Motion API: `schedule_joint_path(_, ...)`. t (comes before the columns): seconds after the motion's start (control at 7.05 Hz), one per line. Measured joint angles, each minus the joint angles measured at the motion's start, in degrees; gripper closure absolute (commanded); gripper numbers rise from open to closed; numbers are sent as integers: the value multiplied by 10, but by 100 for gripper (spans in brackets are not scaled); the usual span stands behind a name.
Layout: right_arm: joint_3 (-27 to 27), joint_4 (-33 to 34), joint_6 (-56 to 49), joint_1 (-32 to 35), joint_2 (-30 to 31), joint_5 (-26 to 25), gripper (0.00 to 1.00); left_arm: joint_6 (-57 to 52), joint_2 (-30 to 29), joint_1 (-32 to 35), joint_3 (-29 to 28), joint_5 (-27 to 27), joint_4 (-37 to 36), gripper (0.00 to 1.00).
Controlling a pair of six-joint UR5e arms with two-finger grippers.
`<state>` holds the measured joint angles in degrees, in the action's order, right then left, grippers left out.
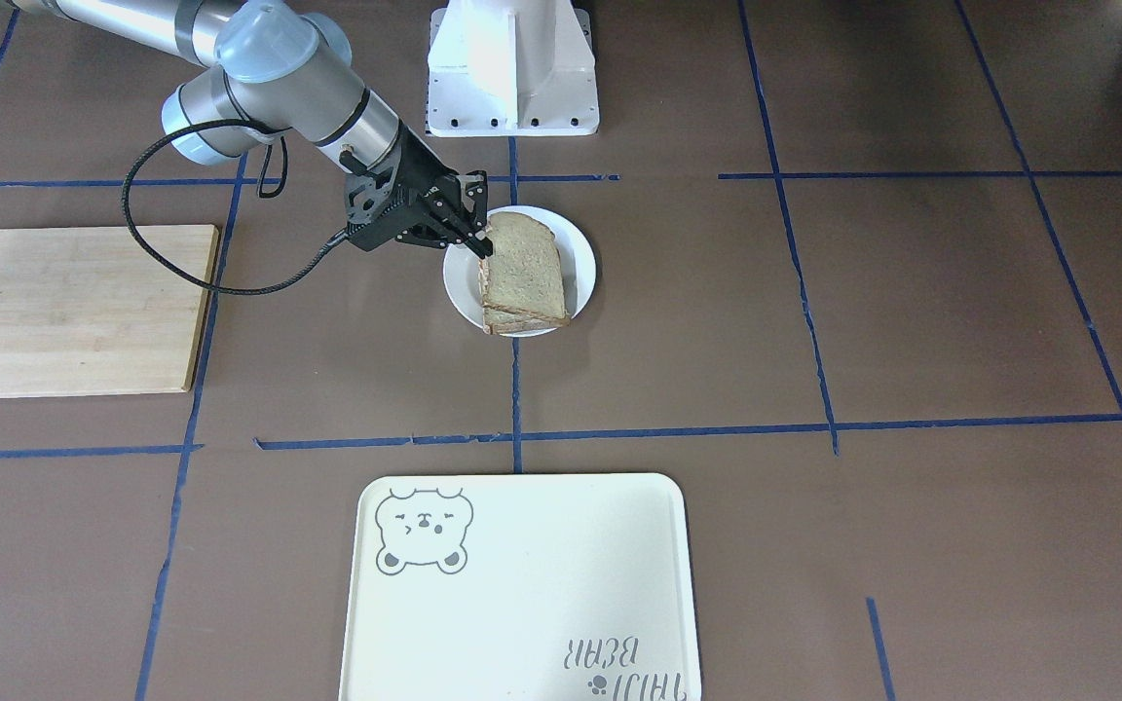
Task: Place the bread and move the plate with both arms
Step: 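Carry the bread with the right gripper and lay it over the egg plate, then open the right gripper and withdraw the right arm away from the plate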
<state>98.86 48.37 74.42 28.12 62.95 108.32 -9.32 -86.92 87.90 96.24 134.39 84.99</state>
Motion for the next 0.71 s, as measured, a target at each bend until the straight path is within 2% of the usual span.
schedule_joint_path(0.14,-1,0,-4,-13,1,-19,73,0,0,0,0,0,0,0)
schedule_joint_path(0.43,-3,0,-4,-27,3,-41,2,0,0,0,0,0,0,0)
schedule_joint_path(0.71,-4,2,-5,-25,10,-42,0,0,0,0,0,0,0,0)
